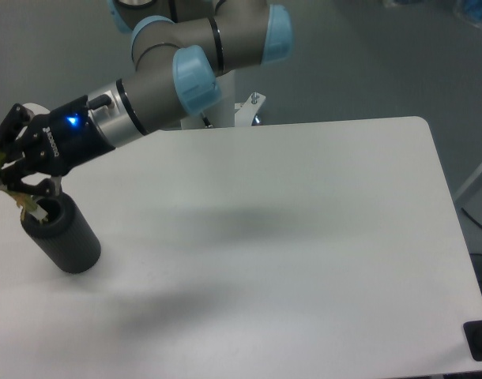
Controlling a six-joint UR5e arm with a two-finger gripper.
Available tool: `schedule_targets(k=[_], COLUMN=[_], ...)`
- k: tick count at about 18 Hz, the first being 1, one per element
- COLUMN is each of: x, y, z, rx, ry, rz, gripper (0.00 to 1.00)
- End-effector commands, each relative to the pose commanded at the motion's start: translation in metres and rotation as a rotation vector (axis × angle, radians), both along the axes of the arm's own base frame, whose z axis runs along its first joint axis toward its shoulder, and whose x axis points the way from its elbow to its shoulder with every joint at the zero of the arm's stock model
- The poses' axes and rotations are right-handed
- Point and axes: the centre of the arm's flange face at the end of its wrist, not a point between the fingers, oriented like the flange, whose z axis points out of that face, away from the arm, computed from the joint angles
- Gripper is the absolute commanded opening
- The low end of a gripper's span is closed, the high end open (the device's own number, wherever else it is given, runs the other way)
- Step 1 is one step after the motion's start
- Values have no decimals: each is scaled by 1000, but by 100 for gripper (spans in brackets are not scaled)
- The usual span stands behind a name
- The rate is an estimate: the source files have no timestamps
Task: Insert the flowers into the vase
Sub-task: 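Lower the tulip stems down into the vase opening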
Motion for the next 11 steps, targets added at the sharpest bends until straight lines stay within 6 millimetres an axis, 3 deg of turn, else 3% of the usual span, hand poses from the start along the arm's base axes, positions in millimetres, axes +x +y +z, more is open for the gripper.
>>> schedule_targets(k=[11], x=[10], y=[-2], z=[-23], rx=[-1], ry=[6], rz=[-22], gripper=[10])
